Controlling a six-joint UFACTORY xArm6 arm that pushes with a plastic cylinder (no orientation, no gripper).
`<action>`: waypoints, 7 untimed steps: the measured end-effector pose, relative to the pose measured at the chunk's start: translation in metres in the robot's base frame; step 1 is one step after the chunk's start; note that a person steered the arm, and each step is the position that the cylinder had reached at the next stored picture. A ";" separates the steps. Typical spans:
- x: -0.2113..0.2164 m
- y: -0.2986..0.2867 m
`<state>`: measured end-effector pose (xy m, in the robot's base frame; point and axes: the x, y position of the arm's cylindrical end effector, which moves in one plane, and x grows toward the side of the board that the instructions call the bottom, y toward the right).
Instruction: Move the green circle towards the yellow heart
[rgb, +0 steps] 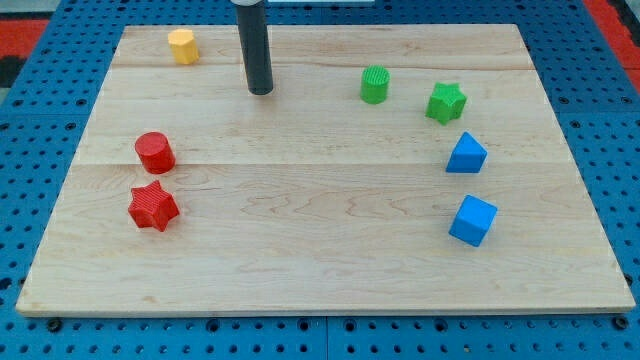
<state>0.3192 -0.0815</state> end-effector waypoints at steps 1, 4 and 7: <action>-0.019 -0.001; 0.040 0.079; -0.022 0.170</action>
<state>0.2970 0.0880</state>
